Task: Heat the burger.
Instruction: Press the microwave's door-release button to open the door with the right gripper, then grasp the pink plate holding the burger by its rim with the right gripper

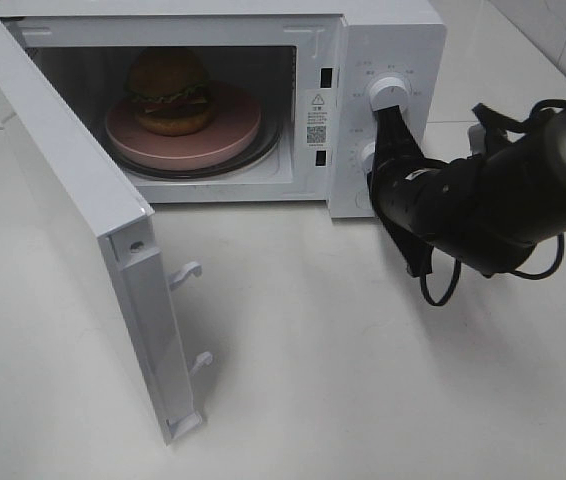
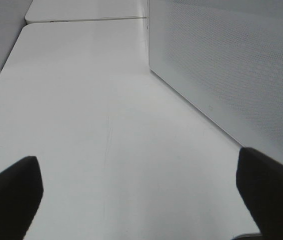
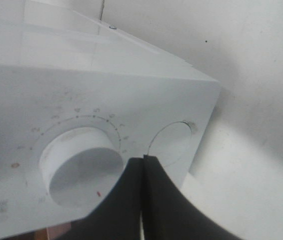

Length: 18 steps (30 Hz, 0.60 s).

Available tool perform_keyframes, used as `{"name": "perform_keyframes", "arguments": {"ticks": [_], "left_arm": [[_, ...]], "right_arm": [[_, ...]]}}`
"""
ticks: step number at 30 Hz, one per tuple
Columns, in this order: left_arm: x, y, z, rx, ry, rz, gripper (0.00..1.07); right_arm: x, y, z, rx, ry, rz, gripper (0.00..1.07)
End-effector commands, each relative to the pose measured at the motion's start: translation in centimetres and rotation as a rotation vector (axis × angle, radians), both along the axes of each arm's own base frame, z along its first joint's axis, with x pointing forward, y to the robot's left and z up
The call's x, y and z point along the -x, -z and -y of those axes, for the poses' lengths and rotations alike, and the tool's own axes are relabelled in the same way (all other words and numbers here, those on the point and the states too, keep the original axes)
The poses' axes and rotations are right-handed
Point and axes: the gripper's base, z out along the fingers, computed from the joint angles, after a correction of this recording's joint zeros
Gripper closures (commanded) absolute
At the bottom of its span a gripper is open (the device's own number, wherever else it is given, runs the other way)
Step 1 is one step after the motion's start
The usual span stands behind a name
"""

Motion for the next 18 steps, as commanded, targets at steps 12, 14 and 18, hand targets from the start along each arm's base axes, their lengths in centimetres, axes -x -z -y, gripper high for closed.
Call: {"name": "perform_keyframes", "arguments": {"ticks": [12,14,18], "left_arm": [[0.2,0.0,0.0,0.001,-0.007,0.027,0.09],[0.2,0.0,0.0,0.001,-0.007,0.027,0.09],[0.2,0.0,0.0,0.001,-0.007,0.027,0.09]], "right_arm": [[4.3,-3.0,0.0,0.309,-0.518,-0.133,1.07],[5.0,-3.6,-0.3,0.365,-0.644,-0.137,1.07],[5.7,-4.1,-0.6,0.404,-0.772,-0.145,1.07]]}}
